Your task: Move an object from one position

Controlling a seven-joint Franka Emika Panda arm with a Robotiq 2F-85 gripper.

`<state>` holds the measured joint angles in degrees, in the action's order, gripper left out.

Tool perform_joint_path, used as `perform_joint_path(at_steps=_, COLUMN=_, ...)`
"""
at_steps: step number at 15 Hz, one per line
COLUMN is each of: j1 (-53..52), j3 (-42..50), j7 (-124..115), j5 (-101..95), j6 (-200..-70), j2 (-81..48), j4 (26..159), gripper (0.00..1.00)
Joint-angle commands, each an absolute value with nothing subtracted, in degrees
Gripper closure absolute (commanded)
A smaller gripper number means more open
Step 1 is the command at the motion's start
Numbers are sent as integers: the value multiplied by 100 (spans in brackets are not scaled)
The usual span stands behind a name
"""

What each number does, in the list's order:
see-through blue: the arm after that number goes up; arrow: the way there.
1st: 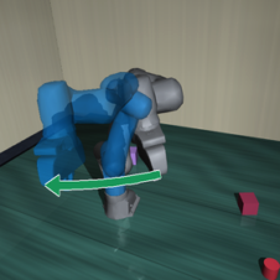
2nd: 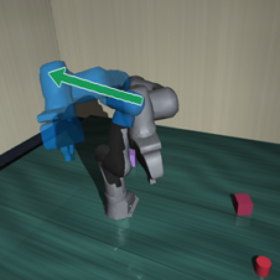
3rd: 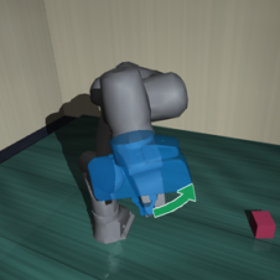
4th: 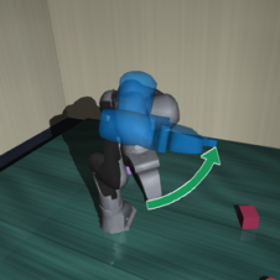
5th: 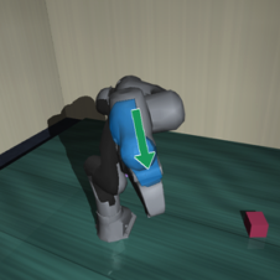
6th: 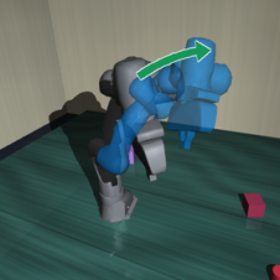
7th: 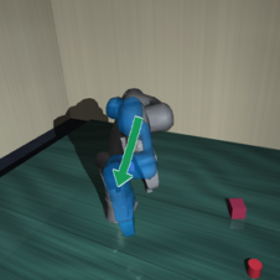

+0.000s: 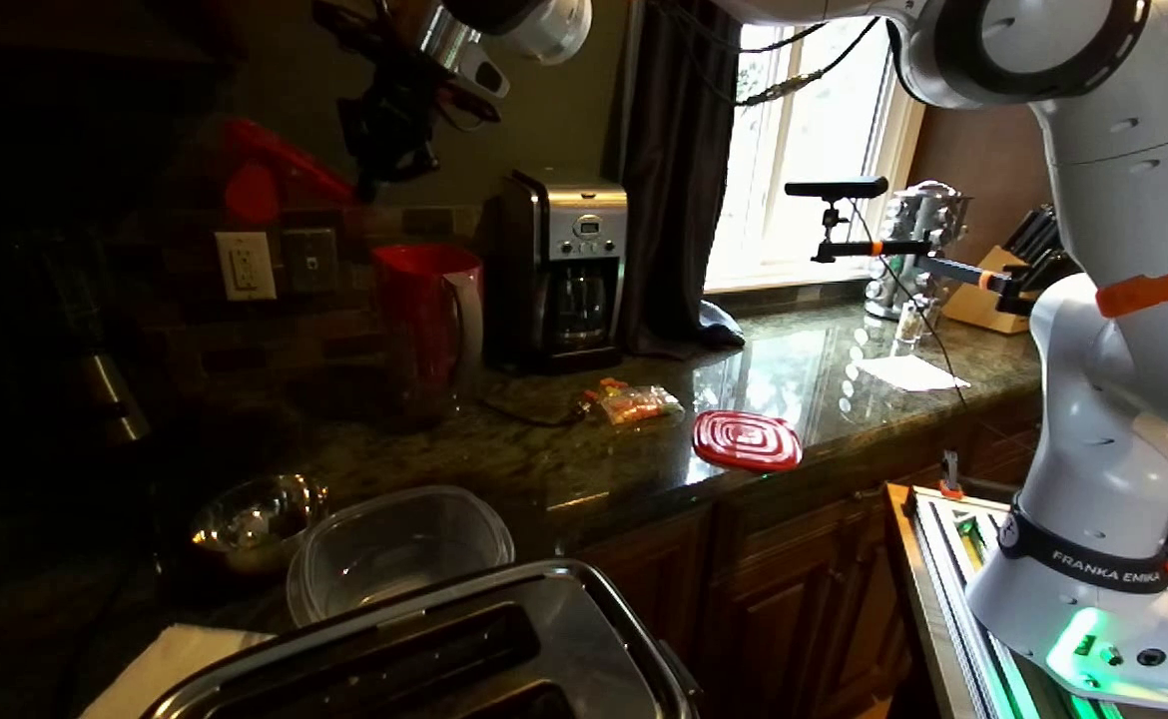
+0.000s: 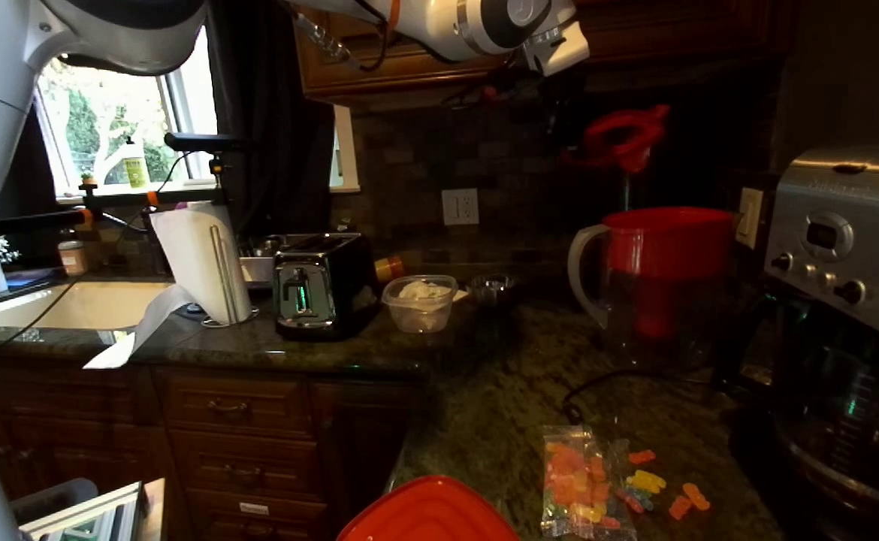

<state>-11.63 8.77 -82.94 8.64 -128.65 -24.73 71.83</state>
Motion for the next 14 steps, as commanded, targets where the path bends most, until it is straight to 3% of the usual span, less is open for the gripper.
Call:
perform_joint_path(at_steps=1, j1=-829, j3=486, j7=-7801, j5=1983, j6=-13695, j2=-2223, j4=7799, gripper=100)
perform_joint_path(at_steps=7, j1=-388, j3=-119, j7=-7067, j5=4170, j6=-14820, j2=-2226, j4=8266, gripper=100)
perform_joint_path(at_steps=11, j1=-362, j3=-168, j7=-7295, j5=3684, j6=-14693, j2=-2434, j4=7998, gripper=98)
perform_joint_path(at_steps=14, j1=103, j3=-598, j7=-6682, j5=4546, j6=-14301, j2=-2358, j4=7922, gripper=100)
